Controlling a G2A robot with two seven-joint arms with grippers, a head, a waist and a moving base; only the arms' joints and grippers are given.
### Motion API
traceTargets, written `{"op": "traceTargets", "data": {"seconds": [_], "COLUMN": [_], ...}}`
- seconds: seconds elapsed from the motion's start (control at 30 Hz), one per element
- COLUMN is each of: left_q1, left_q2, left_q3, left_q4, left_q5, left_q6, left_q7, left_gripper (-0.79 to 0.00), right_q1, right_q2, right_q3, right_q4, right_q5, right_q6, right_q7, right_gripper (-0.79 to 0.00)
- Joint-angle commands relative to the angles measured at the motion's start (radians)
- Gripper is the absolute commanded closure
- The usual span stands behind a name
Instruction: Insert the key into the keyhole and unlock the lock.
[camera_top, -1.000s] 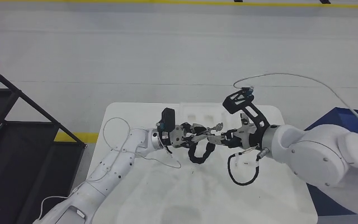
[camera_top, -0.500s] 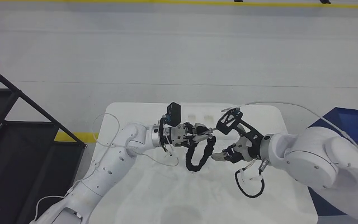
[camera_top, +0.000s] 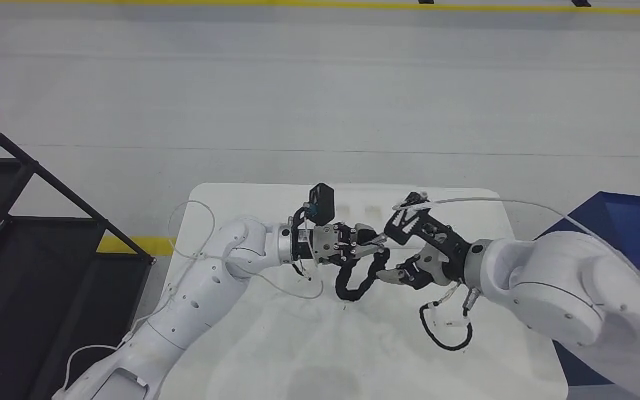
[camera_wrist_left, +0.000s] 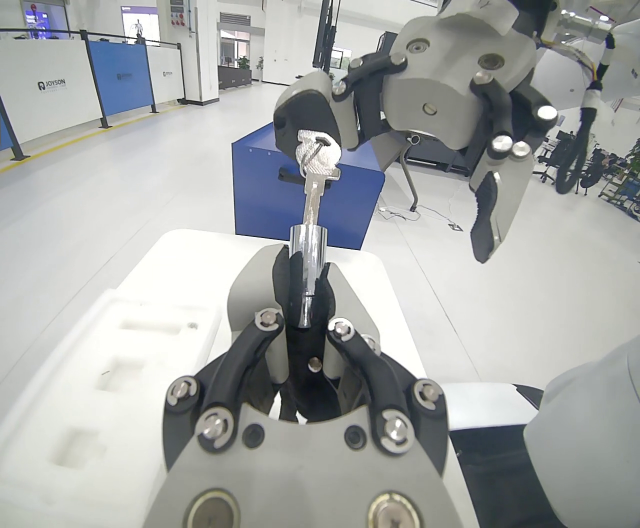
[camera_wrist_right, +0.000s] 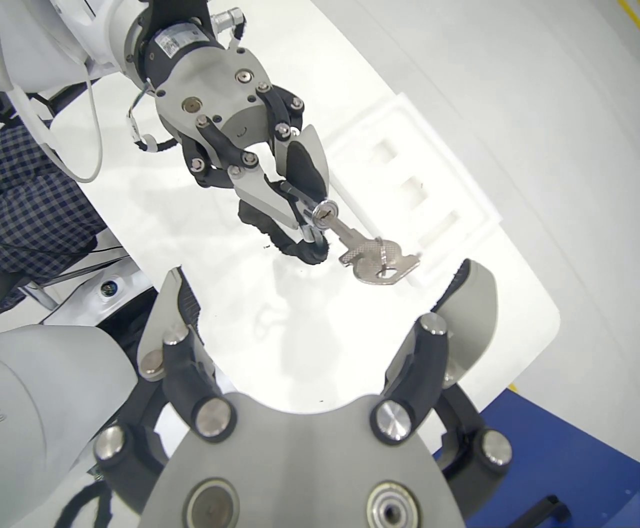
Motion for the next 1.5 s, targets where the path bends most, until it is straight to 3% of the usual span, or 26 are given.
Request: {"op": "traceTargets", "data": {"seconds": [0.0,0.27,0.93,1.4,1.47], "left_q1": [0.0,-0.002,-0.008,0.004,0.006], "left_q2": [-0.001,-0.004,-0.013,0.001,0.005], "left_q3": [0.001,0.007,0.012,-0.004,-0.005], "left_q4": [0.0,-0.007,-0.004,-0.027,-0.03], "left_q5": [-0.002,0.005,0.066,0.07,0.058], "left_q6": [0.0,-0.008,-0.021,-0.053,-0.053], "left_q7": [-0.004,-0.014,0.003,-0.026,-0.034], "left_gripper": [0.0,0.0,0.0,0.0,0.0], "right_q1": [-0.004,0.029,0.095,0.046,0.032], "right_q2": [-0.001,-0.024,-0.074,-0.057,-0.054], "right_q3": [-0.003,-0.048,-0.089,-0.001,0.005], "right_q4": [-0.011,-0.008,0.013,0.043,0.038], "right_q5": [-0.024,-0.035,0.002,-0.053,-0.068], "right_q6": [-0.018,-0.11,-0.133,-0.329,-0.339], "right_q7": [0.009,0.055,0.14,0.092,0.101], "right_gripper": [-0.785,-0.785,-0.785,-0.785,-0.696]}}
